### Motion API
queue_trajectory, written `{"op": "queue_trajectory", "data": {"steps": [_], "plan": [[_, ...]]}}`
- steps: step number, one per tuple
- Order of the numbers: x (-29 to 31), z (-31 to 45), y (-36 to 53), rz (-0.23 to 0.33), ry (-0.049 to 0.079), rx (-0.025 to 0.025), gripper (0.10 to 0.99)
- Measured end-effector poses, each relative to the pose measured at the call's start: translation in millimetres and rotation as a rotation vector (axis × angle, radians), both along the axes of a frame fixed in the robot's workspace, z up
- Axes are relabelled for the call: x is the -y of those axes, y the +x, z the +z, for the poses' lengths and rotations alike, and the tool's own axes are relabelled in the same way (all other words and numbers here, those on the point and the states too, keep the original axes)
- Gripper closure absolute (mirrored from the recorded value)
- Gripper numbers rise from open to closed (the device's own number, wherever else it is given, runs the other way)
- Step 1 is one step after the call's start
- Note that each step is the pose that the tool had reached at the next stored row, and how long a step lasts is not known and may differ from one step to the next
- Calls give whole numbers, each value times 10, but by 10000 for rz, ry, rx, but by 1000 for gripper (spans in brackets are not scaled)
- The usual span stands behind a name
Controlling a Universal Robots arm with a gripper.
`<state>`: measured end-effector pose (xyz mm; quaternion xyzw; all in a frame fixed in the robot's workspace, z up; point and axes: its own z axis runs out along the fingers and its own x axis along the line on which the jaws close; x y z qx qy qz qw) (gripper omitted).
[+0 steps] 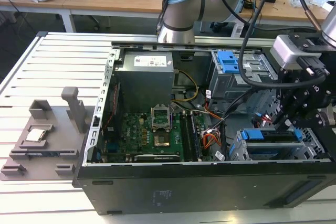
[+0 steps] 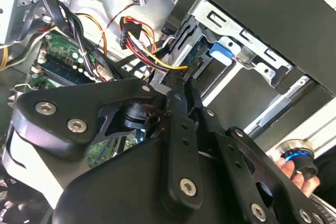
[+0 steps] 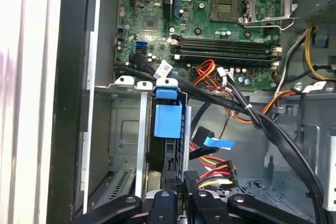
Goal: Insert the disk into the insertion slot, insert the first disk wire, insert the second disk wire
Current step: 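Insert the first disk wire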
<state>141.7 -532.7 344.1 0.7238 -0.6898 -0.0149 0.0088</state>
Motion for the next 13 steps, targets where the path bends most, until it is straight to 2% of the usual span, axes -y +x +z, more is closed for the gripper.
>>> {"op": "queue_trajectory", "data": {"steps": [2,3,6,8,13], "plan": [[46,-8,0,-42,165,-1,910],[65,-9,0,-56,180,0,910],[101,-14,0,-135,197,0,910],[102,-17,1,-310,198,2,910],[103,-23,11,-251,195,2,910]]}}
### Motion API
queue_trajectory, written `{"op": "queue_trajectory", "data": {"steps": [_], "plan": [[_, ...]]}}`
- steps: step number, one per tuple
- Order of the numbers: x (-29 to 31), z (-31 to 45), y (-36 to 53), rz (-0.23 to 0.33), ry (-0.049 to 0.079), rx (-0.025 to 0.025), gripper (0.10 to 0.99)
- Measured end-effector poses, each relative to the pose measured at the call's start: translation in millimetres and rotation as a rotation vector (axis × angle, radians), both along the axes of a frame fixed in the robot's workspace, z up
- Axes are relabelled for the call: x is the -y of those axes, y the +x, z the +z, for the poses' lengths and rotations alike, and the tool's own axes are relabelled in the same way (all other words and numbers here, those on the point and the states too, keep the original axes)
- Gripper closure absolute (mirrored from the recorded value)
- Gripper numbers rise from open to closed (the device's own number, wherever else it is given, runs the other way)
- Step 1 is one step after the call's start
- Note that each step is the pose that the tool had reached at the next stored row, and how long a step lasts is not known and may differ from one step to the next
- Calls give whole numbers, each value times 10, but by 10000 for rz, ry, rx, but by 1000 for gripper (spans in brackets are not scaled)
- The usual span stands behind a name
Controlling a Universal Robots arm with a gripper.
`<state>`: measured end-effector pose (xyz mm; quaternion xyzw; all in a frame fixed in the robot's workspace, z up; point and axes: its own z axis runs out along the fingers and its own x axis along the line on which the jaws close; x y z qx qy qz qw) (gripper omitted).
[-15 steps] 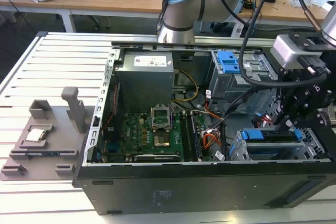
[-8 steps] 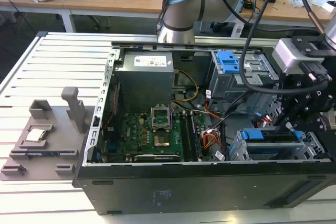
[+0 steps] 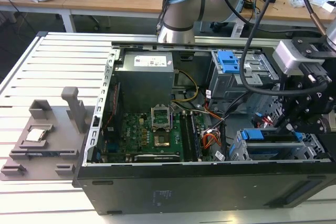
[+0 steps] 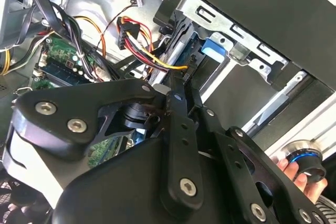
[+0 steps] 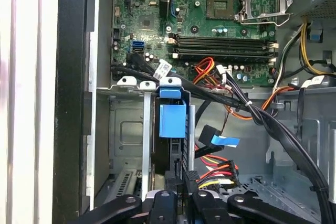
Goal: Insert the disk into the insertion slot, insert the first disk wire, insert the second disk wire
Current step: 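Insert the first disk wire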
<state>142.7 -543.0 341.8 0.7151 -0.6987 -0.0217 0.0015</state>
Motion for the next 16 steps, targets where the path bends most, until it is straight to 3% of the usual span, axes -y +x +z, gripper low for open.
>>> {"op": "queue_trajectory", "data": {"steps": [9,11,16], "plan": [[0,12,5,10,13,0,910],[-1,12,6,-124,110,-1,910],[10,-10,7,-199,143,-2,910]]}}
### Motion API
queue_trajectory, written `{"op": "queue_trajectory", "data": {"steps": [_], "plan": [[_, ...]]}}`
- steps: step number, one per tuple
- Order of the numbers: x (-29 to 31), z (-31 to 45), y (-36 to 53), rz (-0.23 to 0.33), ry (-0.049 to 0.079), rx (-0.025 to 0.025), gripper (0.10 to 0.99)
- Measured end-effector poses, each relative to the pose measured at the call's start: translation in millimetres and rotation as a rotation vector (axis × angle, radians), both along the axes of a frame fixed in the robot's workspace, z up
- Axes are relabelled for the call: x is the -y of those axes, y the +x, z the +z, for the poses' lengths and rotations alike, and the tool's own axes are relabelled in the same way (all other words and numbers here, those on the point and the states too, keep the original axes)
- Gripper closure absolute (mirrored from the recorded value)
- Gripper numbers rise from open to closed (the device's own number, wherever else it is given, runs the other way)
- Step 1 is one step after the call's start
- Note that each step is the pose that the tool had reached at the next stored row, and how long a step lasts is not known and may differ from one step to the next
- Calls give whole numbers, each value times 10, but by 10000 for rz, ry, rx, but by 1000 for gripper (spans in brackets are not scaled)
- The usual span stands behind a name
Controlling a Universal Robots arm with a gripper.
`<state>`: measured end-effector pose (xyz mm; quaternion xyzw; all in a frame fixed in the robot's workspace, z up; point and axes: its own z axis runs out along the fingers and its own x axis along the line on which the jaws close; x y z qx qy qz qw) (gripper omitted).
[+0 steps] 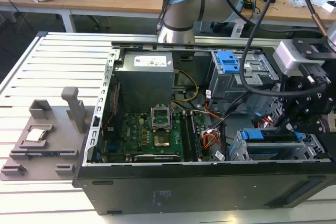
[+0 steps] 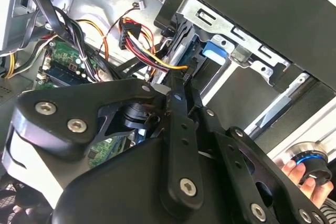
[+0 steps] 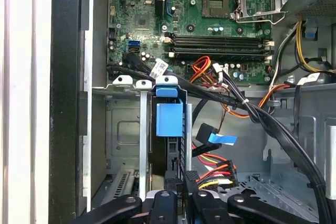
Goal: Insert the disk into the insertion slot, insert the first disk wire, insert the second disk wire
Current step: 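Insert the first disk wire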
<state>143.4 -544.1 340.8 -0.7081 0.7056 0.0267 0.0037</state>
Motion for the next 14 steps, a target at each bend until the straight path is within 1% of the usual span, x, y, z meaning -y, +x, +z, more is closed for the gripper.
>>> {"op": "queue_trajectory", "data": {"steps": [3,8,12,13,14], "plan": [[2,-3,5,1,-3,-2,910],[2,-58,6,-6,-8,-4,910],[2,-69,6,-7,10,-5,910],[2,-68,6,-6,5,-4,831],[2,-66,6,-6,0,-4,831]]}}
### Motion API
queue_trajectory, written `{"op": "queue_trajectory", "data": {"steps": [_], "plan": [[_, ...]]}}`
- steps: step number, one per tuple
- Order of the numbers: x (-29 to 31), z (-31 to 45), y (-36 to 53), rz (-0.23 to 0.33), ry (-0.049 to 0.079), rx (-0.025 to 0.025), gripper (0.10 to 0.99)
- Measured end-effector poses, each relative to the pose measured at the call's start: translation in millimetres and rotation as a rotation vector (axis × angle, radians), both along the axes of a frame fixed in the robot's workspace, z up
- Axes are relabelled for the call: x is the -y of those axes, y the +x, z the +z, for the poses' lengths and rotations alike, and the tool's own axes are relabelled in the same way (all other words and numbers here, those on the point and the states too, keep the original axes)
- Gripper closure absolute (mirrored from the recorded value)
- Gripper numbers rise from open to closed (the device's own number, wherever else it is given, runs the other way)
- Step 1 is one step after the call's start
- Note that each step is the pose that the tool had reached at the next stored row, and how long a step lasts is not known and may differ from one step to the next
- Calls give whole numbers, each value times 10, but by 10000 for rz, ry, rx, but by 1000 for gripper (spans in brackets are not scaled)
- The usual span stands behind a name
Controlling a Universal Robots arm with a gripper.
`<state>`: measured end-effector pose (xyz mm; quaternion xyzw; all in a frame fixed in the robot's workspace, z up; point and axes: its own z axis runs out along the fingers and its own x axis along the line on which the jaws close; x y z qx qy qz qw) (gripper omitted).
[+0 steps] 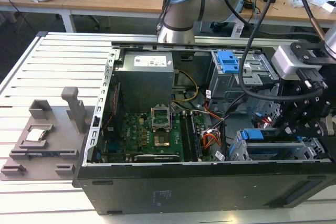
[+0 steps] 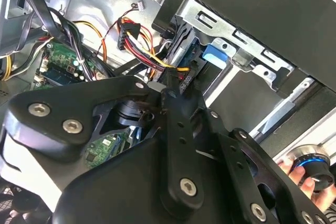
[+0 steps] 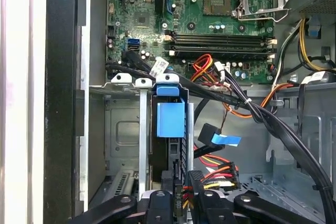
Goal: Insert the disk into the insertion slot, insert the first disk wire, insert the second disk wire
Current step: 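Insert the first disk wire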
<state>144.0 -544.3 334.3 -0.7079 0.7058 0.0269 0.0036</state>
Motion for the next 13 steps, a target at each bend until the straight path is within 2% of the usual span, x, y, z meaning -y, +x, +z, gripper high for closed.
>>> {"op": "queue_trajectory", "data": {"steps": [2,4,5,8,9,10,13], "plan": [[0,1,0,0,-2,0,831],[0,36,0,0,0,0,831],[0,108,0,0,-2,1,831],[-7,228,0,0,-2,0,831],[-27,253,0,0,0,0,851],[-41,264,0,0,0,0,976],[-54,264,-3,2,-1,0,980]]}}
